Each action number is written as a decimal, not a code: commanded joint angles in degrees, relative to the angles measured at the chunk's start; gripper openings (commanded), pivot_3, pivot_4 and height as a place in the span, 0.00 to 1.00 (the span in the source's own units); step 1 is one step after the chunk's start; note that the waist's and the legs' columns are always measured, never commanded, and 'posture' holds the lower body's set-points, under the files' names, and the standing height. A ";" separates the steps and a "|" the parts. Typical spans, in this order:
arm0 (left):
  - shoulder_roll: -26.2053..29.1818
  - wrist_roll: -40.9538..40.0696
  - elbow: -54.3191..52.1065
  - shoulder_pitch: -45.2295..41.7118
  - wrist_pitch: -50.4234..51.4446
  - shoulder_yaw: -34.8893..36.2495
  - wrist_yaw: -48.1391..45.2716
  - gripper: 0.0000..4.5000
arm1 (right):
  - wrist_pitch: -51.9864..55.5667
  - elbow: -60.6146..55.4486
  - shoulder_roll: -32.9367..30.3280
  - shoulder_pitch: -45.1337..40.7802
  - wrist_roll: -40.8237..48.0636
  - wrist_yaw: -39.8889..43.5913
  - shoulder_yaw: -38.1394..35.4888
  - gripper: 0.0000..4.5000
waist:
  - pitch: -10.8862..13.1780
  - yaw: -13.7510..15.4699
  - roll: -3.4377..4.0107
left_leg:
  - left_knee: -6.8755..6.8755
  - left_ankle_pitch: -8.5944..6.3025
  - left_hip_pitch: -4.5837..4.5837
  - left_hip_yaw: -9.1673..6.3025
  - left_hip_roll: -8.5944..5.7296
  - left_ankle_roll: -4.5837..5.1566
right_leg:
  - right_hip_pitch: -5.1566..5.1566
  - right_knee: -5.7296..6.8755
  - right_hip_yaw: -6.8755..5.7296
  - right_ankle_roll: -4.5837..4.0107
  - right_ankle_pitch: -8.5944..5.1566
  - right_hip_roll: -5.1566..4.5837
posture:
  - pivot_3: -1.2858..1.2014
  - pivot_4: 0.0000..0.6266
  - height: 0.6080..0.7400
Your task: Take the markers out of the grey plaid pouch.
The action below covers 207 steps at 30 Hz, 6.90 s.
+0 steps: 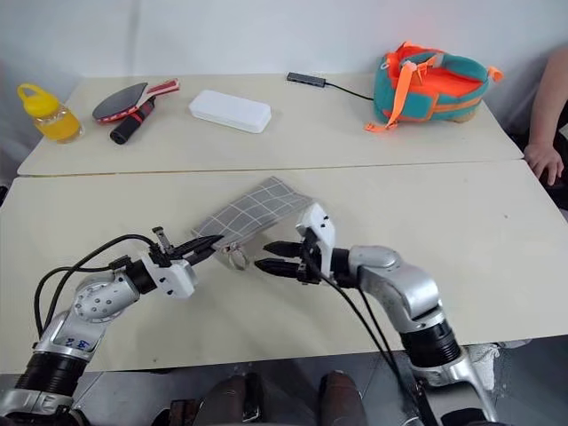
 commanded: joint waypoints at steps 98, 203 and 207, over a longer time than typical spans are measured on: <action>-8.70 -27.68 -11.00 0.96 14.79 -0.16 -19.16 0.00 | -54.94 15.85 -22.62 -10.60 -36.33 17.55 1.80 0.01 | 0.00 1.29 -0.02 | 0.09 -0.02 0.03 0.10 -0.04 0.02 | 0.06 -0.12 0.06 0.05 0.02 -0.01 | 0.52 0.24 1.00; -11.43 -33.93 -7.13 -1.93 29.65 8.29 -21.18 0.00 | -45.24 31.20 -30.34 -26.95 -35.51 17.59 -3.53 0.12 | 0.01 1.36 -0.03 | 0.13 -0.03 0.02 0.08 -0.03 0.03 | 0.11 -0.17 0.01 0.04 0.02 -0.01 | 0.52 0.24 1.00; -12.40 -35.93 -8.53 -1.70 30.97 8.01 -21.84 0.00 | -52.22 42.41 -28.05 -24.34 -40.95 10.79 -0.73 0.12 | 0.01 1.25 -0.03 | 0.15 -0.02 0.01 0.24 -0.04 0.03 | 0.11 -0.15 0.04 0.04 0.02 -0.02 | 0.52 0.24 1.00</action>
